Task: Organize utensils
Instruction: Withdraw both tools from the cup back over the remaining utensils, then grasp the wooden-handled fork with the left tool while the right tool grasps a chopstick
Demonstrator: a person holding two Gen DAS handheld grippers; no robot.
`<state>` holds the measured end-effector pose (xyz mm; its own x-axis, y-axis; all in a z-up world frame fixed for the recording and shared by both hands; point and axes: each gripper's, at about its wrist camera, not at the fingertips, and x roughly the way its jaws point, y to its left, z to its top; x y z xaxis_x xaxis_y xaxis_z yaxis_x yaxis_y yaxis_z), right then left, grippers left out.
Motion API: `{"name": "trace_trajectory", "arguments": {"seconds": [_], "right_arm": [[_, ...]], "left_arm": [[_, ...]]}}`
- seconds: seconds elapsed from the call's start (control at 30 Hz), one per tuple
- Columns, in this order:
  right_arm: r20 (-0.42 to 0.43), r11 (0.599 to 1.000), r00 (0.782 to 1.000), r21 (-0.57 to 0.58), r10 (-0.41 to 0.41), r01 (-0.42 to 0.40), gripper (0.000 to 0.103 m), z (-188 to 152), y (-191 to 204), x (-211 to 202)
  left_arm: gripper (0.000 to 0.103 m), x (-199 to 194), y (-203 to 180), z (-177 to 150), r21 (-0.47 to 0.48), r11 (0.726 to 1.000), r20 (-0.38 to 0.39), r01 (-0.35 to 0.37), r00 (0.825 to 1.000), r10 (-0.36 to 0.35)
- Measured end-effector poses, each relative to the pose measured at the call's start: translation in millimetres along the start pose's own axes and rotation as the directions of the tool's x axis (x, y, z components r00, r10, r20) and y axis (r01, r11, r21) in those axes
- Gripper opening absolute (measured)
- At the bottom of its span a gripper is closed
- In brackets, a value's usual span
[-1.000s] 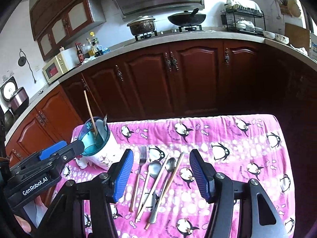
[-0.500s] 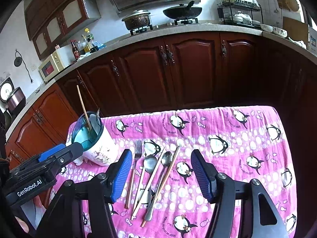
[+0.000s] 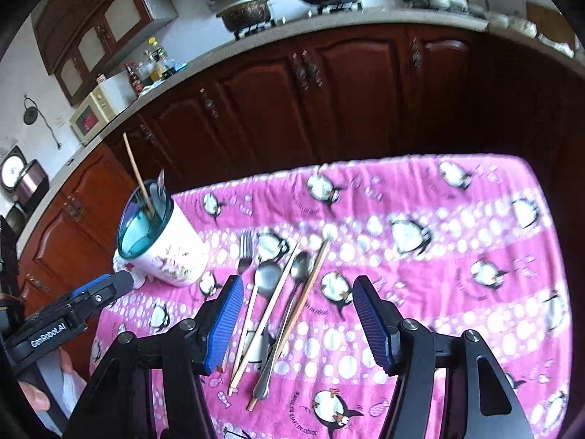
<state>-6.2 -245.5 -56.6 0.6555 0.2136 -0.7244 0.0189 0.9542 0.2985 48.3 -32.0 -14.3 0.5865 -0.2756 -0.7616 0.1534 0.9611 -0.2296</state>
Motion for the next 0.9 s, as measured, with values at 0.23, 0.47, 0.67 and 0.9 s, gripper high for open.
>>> {"name": "trace_trajectory", "arguments": {"seconds": [0.23,0.47,0.67,0.9], "right_arm": [[-0.1,0.998,0.994,0.043,0.043,-0.039,0.045,-11,-22,55],[-0.125,0.994,0.989,0.09,0.078,-0.067,0.045,-6,-34,87],[-0.161,0.997,0.985,0.059,0.065,-0.057,0.035,8,-37,121],[-0.182,0.999,0.983,0.03,0.023,-0.018,0.021,21,-32,152]], "left_arm": [[0.066,48,-4,-25,0.038,0.999,-0.088,-0.021,0.996,0.024],[0.064,99,-6,-29,0.017,1.0,-0.164,-0.02,0.986,0.023],[0.029,130,-9,-33,0.038,0.998,-0.229,-0.049,0.972,0.057],[0.007,125,-4,-36,0.014,1.0,-0.248,0.002,0.969,0.001]]}}
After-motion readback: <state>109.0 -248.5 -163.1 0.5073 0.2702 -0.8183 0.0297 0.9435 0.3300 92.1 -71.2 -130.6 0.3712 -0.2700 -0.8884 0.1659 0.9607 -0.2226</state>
